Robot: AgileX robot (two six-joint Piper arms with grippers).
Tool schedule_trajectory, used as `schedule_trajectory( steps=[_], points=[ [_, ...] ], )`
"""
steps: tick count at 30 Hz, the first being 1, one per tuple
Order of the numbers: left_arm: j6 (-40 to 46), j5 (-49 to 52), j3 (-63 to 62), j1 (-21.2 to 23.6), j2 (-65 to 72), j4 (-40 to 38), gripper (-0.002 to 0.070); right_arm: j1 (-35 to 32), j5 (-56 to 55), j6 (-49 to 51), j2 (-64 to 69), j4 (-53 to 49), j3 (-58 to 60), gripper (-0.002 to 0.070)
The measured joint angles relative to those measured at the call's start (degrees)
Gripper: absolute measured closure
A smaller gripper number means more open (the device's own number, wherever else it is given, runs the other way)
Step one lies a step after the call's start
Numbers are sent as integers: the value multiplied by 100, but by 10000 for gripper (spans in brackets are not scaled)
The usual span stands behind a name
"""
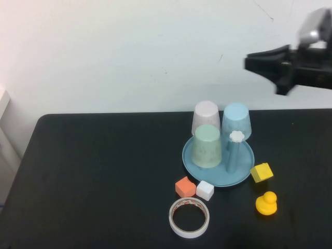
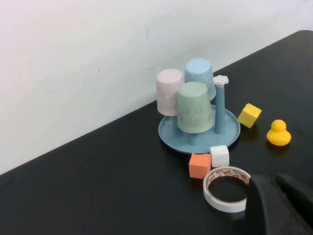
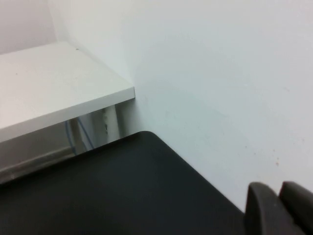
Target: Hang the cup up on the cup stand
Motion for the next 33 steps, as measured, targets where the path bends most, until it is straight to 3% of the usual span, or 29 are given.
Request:
schedule_trajectory(
  steps=[3,10,17,23,33],
  points=[
    [0,0,0,0,-9,0,675,-111,-231,-137,-1227,0,1177,653],
    [3,0,0,0,-23,0,676,-213,-466,-61,-4033,-191,2995,676],
    [3,0,0,0,-23,0,675,-213,-1460,1554,-7265,-1321,4233,677],
    [3,52,12,-6,-23,13,675,-222,-2412,2986,-10837,-1747,5489,678],
    [3,153,56,-6,-26,10,675,-273,-3823,1795,-11103,-1904,5462,678]
  ],
)
